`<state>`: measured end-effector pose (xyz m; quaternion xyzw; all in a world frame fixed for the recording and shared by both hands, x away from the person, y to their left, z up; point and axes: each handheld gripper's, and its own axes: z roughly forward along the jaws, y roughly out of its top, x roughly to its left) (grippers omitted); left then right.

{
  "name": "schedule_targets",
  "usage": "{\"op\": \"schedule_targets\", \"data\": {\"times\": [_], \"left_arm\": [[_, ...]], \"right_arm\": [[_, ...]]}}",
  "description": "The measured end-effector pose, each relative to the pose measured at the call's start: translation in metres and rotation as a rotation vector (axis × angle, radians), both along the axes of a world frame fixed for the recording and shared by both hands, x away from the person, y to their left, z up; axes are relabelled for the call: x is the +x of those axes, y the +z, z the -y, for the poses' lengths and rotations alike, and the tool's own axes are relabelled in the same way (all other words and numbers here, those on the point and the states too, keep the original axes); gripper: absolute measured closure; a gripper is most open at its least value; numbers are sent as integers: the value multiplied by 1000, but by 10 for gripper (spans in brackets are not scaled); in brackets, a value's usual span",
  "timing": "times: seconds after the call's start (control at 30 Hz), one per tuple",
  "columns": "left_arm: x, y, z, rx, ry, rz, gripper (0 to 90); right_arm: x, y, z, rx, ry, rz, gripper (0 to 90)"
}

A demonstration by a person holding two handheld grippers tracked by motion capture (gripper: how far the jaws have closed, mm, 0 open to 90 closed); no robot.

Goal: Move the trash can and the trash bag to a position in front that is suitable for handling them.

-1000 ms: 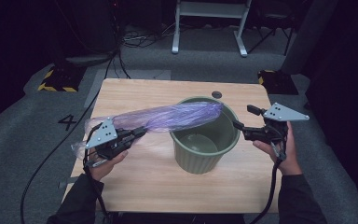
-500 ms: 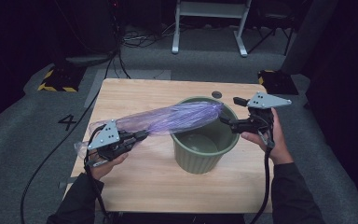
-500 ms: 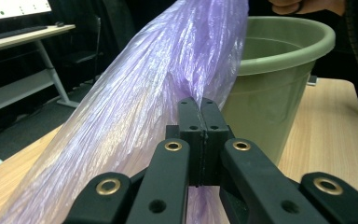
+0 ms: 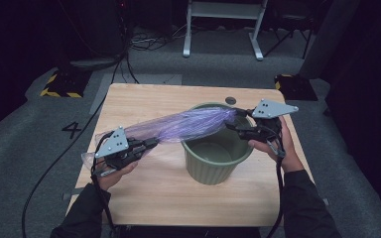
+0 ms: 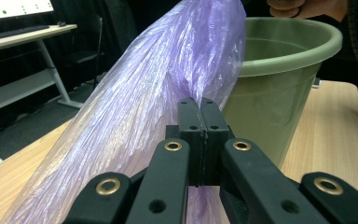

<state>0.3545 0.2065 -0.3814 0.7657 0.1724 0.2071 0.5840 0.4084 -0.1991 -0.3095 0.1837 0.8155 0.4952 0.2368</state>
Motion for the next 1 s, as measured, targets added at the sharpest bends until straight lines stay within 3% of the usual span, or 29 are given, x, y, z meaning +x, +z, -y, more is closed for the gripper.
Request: {"op": "schedule_targets", "data": {"times": [0.2, 0.4, 0.53, 0.57, 0.6, 0.63, 0.67, 0.7, 0.83, 0.9, 1.0], "left_arm": [[3, -1, -2, -16, 24, -11, 884], [6, -3, 2, -14, 41, -33, 758], [7, -5, 8, 7, 31, -79, 511], [9, -6, 10, 13, 35, -100, 511], [10, -6, 11, 20, 35, -115, 354], [11, -7, 13, 32, 46, -129, 354], [15, -10, 16, 43, 39, -161, 232], [16, -12, 17, 50, 34, -167, 185], [19, -16, 22, 100, 10, -165, 150], [20, -19, 27, 148, 28, -156, 152], [22, -22, 32, 182, 30, -143, 154]], "right_arm": [[-7, -2, 0, -27, 71, 22, 819], [-12, -5, 0, -59, 115, 18, 859], [-16, -6, 3, -89, 135, 7, 871], [-16, -6, 3, -89, 135, 7, 871], [-18, -6, 6, -95, 143, 4, 873], [-18, -6, 6, -95, 143, 4, 873], [-19, -6, 8, -102, 147, -4, 874], [-19, -7, 9, -106, 150, -11, 874], [-18, -9, 11, -127, 146, -36, 873], [-15, -11, 12, -134, 129, -49, 871], [-14, -12, 13, -125, 130, -55, 868]]}}
